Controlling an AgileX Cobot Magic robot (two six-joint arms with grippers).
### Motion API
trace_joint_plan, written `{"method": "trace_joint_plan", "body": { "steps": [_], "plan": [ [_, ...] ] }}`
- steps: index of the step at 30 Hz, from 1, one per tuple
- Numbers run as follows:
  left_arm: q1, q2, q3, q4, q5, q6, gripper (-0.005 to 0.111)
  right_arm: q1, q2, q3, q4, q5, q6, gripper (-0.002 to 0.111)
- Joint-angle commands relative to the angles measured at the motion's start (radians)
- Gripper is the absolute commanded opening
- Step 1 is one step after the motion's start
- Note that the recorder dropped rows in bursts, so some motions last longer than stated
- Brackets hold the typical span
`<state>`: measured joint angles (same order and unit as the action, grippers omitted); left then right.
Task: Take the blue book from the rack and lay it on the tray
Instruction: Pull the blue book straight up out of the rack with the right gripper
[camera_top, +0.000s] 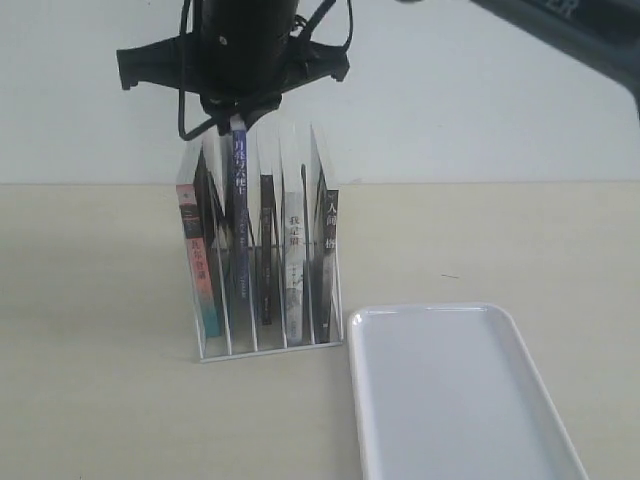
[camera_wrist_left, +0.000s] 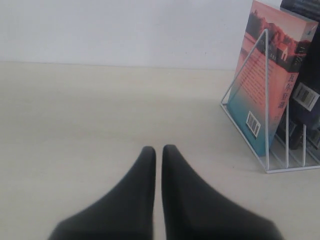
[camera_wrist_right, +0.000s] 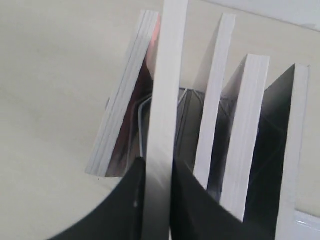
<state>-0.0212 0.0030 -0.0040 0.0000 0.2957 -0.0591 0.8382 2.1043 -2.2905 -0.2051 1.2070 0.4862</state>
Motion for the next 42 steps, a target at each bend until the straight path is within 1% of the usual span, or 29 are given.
{"method": "trace_joint_plan", "body": {
  "steps": [1, 17, 20, 28, 32, 36, 42],
  "plan": [
    [0.001, -0.003, 0.004, -0.011, -0.001, 0.002, 0.004, 0.000, -0.087, -0.005, -0.020, -0.028, -0.026, 0.000],
    [0.001, -0.003, 0.004, -0.011, -0.001, 0.002, 0.004, 0.000, -0.474, -0.005, -0.081, 0.014, -0.074, 0.000],
    [0.001, -0.003, 0.004, -0.011, -0.001, 0.002, 0.004, -0.002, -0.537, -0.005, -0.124, 0.014, -0.086, 0.000],
    [0.001, -0.003, 0.004, -0.011, -0.001, 0.002, 0.004, -0.002, -0.688, -0.005, -0.215, 0.014, -0.250, 0.000],
    [0.001, -0.003, 0.004, -0.011, -0.001, 0.002, 0.004, -0.002, -0.730, -0.001, -0.221, 0.014, -0.396, 0.000],
    [0.001, -0.003, 0.004, -0.011, -0.001, 0.002, 0.004, -0.002, -0.773, 0.061, -0.225, 0.014, -0.525, 0.000],
    [0.001, -0.003, 0.004, -0.011, -0.001, 0.002, 0.004, -0.002, -0.840, 0.243, -0.252, 0.014, -0.683, 0.000]
  ]
}}
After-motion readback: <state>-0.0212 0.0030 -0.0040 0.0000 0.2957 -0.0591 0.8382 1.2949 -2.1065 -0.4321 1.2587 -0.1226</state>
